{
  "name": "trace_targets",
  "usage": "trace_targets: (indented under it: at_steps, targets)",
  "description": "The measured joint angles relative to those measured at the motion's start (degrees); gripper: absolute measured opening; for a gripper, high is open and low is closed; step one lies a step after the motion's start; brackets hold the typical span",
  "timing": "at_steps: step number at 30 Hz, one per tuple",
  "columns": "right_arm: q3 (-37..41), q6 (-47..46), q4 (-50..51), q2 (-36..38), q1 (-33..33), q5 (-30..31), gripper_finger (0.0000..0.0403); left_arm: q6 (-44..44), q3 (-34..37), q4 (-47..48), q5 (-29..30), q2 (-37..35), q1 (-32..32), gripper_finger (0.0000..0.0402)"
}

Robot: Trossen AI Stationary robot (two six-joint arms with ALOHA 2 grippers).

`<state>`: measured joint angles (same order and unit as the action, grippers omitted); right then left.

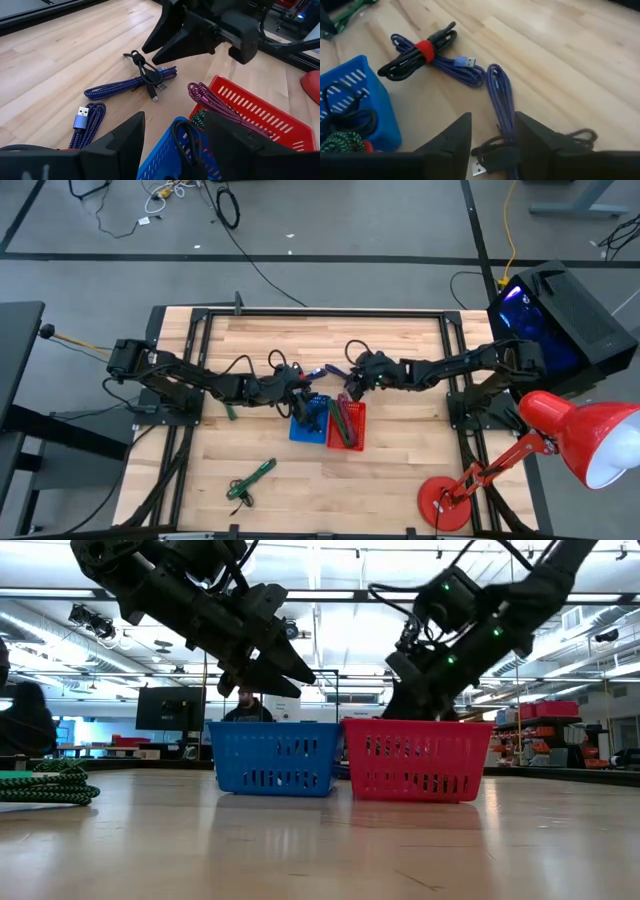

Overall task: Pick & Place USB Port
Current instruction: Put the black USB cable into the blue basket

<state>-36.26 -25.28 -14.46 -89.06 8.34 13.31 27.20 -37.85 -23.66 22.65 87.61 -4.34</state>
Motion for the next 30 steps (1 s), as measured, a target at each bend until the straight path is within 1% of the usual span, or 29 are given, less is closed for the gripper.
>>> trace_targets:
  at_steps: [2,6,9,13,15,17,19,23,30]
  targets:
    - [1.4,0.4,-1.0,0.0,0.3,-0.3,0.0158,0.0,0.0,0.0,0.0,0.0,0.0,0.0211]
    - [3.7,5.8,-0.3,0.2,0.2,-1.3,0.0166,0.0,0.0,0.0,0.0,0.0,0.0,0.0211]
    - [3.1,13.8,-1.4,0.5,-0.6,-1.7,0.0166,-0.1,0.0,0.0,0.0,0.0,0.0,0.0211]
    - [0.8,26.6,0.5,0.5,-1.5,-1.8,0.0161,-1.3,0.0,0.0,0.1,0.1,0.0,0.0211]
    - [-1.0,34.3,4.8,0.5,-1.6,-1.8,0.0158,-1.4,0.0,0.0,0.2,0.1,0.0,0.0211]
    - [-2.9,41.3,11.1,0.4,-1.8,-1.6,0.0155,-2.1,0.0,0.0,0.2,0.1,0.0,0.0211]
    - [-4.9,46.0,16.4,0.4,-1.9,-0.6,0.0152,-2.8,0.0,0.0,0.2,0.1,0.0,0.0211]
    - [-8.1,49.8,25.2,0.4,-1.9,2.7,0.015,-3.0,0.0,0.0,0.2,0.1,0.0,0.0211]
    - [-8.8,54.3,26.3,0.1,-1.9,2.7,0.015,-3.0,0.0,0.0,0.9,0.1,0.0,0.0211]
